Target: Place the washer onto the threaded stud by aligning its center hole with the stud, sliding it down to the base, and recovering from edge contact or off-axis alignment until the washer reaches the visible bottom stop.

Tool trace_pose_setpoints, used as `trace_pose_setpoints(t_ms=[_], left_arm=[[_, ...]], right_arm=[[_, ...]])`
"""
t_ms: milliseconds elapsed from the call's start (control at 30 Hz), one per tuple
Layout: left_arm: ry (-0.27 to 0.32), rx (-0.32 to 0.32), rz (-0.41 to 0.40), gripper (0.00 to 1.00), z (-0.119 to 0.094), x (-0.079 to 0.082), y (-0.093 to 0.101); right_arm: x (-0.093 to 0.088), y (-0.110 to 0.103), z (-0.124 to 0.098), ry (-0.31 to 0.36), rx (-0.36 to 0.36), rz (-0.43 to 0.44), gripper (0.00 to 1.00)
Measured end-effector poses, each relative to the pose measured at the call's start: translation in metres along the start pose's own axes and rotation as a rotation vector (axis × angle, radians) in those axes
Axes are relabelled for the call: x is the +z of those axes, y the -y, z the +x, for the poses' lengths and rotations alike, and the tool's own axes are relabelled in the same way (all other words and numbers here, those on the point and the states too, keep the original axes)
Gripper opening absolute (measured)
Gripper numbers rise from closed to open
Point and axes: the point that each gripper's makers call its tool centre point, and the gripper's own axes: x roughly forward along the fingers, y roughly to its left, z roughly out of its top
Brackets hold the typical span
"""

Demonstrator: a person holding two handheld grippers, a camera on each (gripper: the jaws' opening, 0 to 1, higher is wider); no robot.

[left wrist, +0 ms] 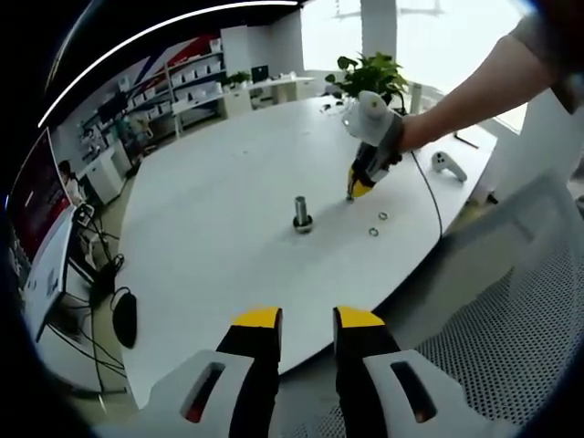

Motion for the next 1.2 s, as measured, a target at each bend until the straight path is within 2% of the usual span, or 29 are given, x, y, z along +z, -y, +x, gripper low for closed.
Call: trace_pose_setpoints(t_ms=[167,733,933,1067,1200], left_arm=[[-0.011,-0.008,0.000,0.19,0.001,-0.002,0.001],[-0.033,-0.010,-0.002,0.19,0.002,-0.006,0.002],[-0.020,-0.002,-0.006,0.19,0.001,-0.004,-0.001],[-0.030,-0.002,0.002,0.19,0.002,-0.006,0.001],[-0.041,0.004,-0.001,0.19,0.002,-0.008,0.000]], right_arm=[[-0.002,-0.005,0.003,0.005,0.010,0.050,0.14],[-0.008,-0.009,-0.010,0.017,0.004,0.084,0.17],[-0.022,-0.005,-0.020,0.015,0.002,0.082,0.17],[-0.038,-0.007,-0.027,0.007,0.001,0.113,0.18],[-0.051,-0.017,-0.031,-0.003,0.025,0.125,0.18]])
